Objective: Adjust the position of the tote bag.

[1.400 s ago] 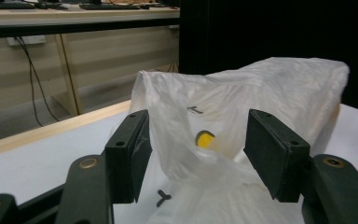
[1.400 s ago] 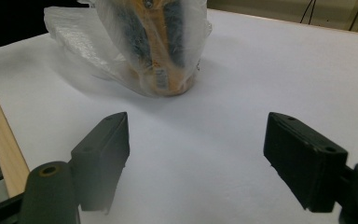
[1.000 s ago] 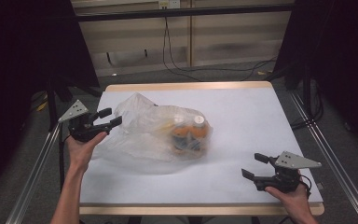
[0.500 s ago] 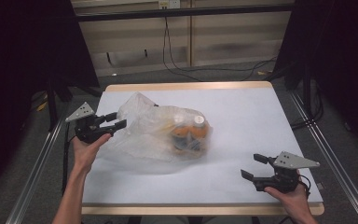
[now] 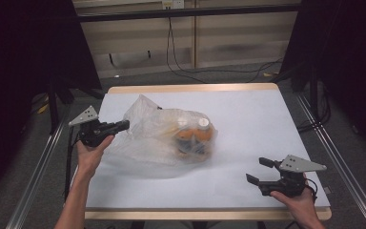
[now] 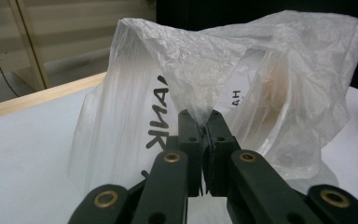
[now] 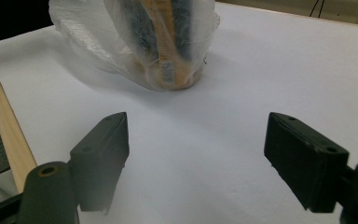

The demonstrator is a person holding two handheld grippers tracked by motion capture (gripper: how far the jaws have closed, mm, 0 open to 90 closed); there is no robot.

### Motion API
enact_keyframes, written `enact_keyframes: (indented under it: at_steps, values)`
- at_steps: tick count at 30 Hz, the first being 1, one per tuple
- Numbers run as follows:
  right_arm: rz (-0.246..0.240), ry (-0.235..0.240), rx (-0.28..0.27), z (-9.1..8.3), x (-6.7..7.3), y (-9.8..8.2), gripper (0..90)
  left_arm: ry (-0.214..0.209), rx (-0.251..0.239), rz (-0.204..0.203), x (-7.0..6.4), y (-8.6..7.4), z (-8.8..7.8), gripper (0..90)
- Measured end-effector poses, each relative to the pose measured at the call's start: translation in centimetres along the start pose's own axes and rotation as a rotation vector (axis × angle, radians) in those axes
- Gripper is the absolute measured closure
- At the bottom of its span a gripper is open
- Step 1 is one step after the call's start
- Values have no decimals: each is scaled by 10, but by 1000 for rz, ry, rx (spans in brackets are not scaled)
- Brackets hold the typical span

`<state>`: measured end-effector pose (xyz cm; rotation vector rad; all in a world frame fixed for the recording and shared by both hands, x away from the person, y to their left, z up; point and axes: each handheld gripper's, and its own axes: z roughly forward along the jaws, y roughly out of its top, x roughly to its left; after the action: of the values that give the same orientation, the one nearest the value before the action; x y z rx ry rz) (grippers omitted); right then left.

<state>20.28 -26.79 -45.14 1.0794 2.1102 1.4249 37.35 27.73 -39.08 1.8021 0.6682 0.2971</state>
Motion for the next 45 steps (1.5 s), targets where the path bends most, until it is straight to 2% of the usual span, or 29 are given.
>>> enact_keyframes:
  at_steps: [11,15,17,18,20,22,23,27,29,31,32,36,43,45]
  values:
    - [4,-1,0,-1,0,0,215,-31,-61,3,-11,13,-12,888]
    - [-2,-2,0,0,0,0,215,-41,-67,17,-16,18,-13,889]
    - [-2,-3,0,0,0,0,215,-36,-73,37,-21,22,-13,890]
    - [-1,-2,-1,0,-1,0,214,-59,-83,48,-25,25,-13,890]
    - [4,-2,-2,-1,0,0,214,-66,-93,64,-29,30,-13,891]
    - [3,0,-2,0,0,0,214,-87,-112,56,-33,32,-13,891]
    - [4,-2,-1,-1,0,0,214,-85,-103,68,-33,34,-13,891]
    - [6,0,-2,-1,0,0,214,-94,-122,56,-36,39,-13,892]
    - [4,-4,0,0,-1,0,214,-81,-109,75,-36,44,-12,892]
    - [9,-5,1,1,-1,0,214,-91,-125,68,-35,47,-11,892]
    - [8,-9,4,2,-2,0,214,-93,-135,52,-36,49,-10,892]
    - [6,-3,5,3,-1,0,214,-90,-135,76,-36,61,-9,893]
    - [7,-2,2,1,-1,0,214,-105,-148,74,-37,82,-2,894]
    - [7,1,0,0,-1,0,214,-121,-158,76,-39,85,1,894]
